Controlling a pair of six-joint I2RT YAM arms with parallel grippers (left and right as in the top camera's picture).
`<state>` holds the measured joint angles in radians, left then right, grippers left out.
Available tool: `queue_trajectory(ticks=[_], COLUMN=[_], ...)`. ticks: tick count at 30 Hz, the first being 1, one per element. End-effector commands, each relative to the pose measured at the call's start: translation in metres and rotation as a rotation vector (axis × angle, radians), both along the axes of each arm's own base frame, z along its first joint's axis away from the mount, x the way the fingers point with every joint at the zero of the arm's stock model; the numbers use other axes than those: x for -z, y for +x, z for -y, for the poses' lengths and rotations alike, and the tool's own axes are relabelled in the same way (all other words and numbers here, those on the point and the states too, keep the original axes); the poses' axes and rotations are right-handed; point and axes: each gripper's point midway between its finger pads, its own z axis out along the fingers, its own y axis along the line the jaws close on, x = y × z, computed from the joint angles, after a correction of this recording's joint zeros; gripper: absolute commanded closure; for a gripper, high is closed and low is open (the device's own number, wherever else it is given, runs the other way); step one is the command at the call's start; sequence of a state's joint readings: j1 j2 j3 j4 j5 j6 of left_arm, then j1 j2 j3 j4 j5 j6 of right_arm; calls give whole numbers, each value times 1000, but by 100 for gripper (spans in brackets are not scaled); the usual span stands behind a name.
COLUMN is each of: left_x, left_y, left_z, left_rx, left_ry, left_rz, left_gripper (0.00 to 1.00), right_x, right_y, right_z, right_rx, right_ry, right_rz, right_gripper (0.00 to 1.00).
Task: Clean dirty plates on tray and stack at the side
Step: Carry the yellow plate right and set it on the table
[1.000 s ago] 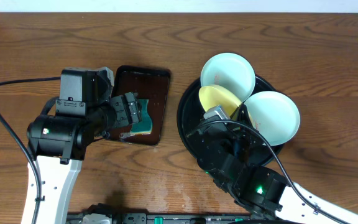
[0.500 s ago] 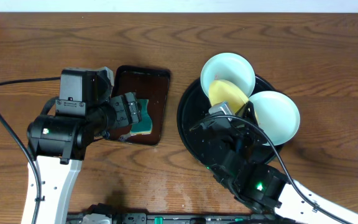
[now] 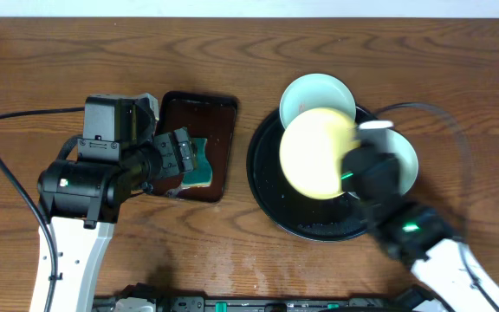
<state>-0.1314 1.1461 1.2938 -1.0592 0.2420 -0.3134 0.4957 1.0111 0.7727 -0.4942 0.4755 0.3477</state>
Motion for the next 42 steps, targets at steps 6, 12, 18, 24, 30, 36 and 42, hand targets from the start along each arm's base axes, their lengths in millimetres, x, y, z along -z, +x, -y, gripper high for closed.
queue_trajectory(ticks=[6, 12, 18, 24, 30, 36, 42], left_x=[-5, -5, -5, -5, -5, -5, -5], left_y=[1, 1, 1, 1, 1, 1, 1], left_z=[1, 1, 1, 1, 1, 1, 1], left_rx=[6, 6, 6, 6, 6, 6, 6], left_ry=[-5, -5, -5, -5, -5, -5, -5], left_rz=[10, 10, 10, 10, 10, 10, 10], left_gripper=[11, 11, 11, 11, 11, 11, 11], right_x=[-6, 16, 58, 120, 151, 102, 75], right_y=[-2, -24, -35, -34, -11, 21, 31], right_z=[138, 247, 308, 330, 316, 284, 203], right_rx=[423, 814, 1008, 1056, 863, 631, 395], right_ry=[360, 426, 461, 485, 485, 520, 549], right_rz=[19, 58, 25, -97, -180, -69, -128], right_gripper=[99, 99, 99, 99, 77, 41, 51])
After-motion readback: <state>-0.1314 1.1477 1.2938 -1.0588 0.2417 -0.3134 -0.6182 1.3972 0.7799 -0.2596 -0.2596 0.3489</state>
